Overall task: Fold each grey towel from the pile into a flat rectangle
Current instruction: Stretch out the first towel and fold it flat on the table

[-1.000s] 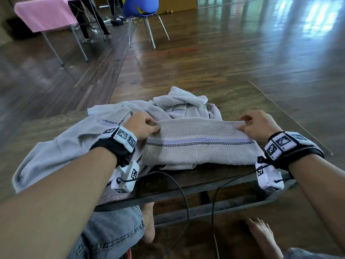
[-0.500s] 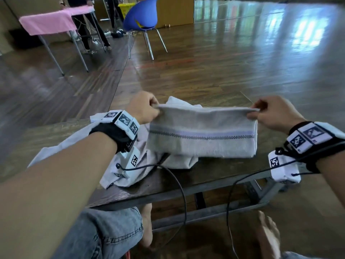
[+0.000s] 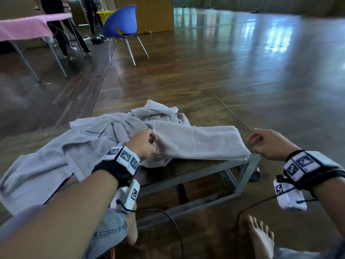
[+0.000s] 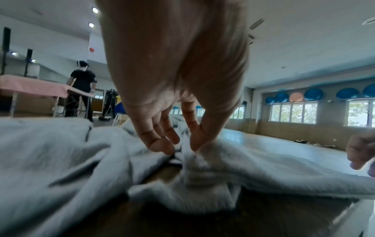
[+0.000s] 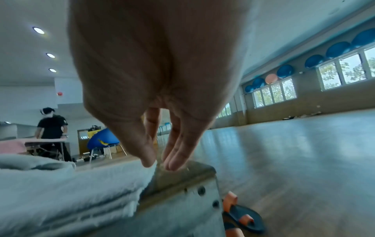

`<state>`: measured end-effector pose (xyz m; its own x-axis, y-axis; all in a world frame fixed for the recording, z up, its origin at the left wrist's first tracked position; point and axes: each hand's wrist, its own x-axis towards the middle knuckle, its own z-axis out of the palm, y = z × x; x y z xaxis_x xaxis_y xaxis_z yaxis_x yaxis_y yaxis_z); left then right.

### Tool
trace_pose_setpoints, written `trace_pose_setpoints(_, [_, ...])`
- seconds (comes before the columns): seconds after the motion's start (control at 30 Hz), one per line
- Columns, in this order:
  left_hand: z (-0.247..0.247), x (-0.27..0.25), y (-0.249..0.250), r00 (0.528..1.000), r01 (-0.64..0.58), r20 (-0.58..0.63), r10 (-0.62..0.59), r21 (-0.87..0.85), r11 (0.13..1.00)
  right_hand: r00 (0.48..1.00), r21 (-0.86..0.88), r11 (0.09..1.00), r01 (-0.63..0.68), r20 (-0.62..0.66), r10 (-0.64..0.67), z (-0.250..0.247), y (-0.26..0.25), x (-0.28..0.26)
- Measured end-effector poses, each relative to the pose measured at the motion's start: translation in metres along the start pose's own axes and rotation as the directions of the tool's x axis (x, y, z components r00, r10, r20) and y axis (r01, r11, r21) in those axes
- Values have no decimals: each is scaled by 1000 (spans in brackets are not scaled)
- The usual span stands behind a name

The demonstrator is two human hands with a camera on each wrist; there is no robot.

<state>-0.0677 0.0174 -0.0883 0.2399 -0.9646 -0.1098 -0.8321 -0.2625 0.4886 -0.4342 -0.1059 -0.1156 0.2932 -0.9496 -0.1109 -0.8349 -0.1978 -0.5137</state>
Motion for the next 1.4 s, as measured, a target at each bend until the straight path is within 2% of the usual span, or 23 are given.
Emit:
trace_pose_setpoints(0.07, [12, -2, 2, 988, 84, -124, -91, -56, 995, 999, -32, 999, -26, -43, 24, 9, 1, -2])
trace_pose_setpoints(0.13, [20, -2, 6, 954, 160, -238, -182, -111, 981, 994, -48, 999, 4, -112, -9, 15, -2, -4])
trace_pose_setpoints(0.23, [27, 1, 14, 940, 299, -128, -316, -138, 944, 988, -68, 991, 117, -94, -123, 24, -9, -11])
trace_pose_setpoints(0.3, [32, 3, 16, 945, 310, -80, -316, -78, 947, 985, -121, 979, 166, -15, -169, 32, -12, -16])
trace_pose_setpoints(0.37, [35, 5, 14, 945, 305, -105, -309, -46, 951, 985, -178, 969, 170, 16, -170, 38, -14, -18])
trace_pose_setpoints(0.53, [38, 3, 2, 929, 295, -218, -301, -58, 954, 999, -137, 989, 48, 4, -48, 40, -10, -18])
trace_pose_setpoints(0.6, [39, 3, -1, 923, 258, -280, -262, -53, 965, 999, -82, 996, 22, -28, -25, 40, -9, -16])
trace_pose_setpoints(0.77, [40, 2, -3, 927, 269, -245, -283, -88, 959, 994, -29, 998, -53, -101, 50, 42, -16, -14])
trace_pose_setpoints(0.93, [35, 5, -6, 876, 258, -368, -313, -190, 947, 983, -11, 999, -46, -176, 44, 28, -21, -13])
trace_pose_setpoints(1.0, [32, 7, -6, 882, 282, -334, -332, -189, 941, 980, 4, 999, -51, -191, 51, 21, -24, -14])
trace_pose_setpoints(1.03, [30, 6, -4, 896, 312, -272, -350, -173, 934, 987, -23, 997, -74, -142, 70, 19, -24, -15])
trace_pose_setpoints(1.1, [32, 6, -2, 897, 388, -171, -409, -140, 911, 990, -170, 975, -141, -14, 141, 21, -25, -19])
trace_pose_setpoints(1.13, [33, 7, -1, 887, 401, -197, -418, -119, 908, 985, -229, 959, -170, -19, 170, 24, -25, -21])
trace_pose_setpoints(1.17, [35, 8, 2, 880, 373, -278, -385, -97, 923, 984, -243, 954, -176, -71, 163, 28, -27, -20])
trace_pose_setpoints(1.2, [38, 8, 6, 873, 295, -385, -299, -73, 953, 981, -226, 961, -160, -145, 129, 31, -30, -20])
trace_pose_setpoints(1.27, [44, 10, 18, 836, 28, -549, -1, 41, 999, 965, -195, 978, -71, -261, 18, 38, -37, -14])
trace_pose_setpoints(1.33, [51, 17, 29, 815, -190, -509, 277, 216, 958, 959, -188, 981, 57, -263, -106, 47, -47, -8])
trace_pose_setpoints(1.4, [60, 27, 36, 823, -310, -372, 429, 339, 888, 958, -174, 968, 182, -191, -215, 59, -58, 0])
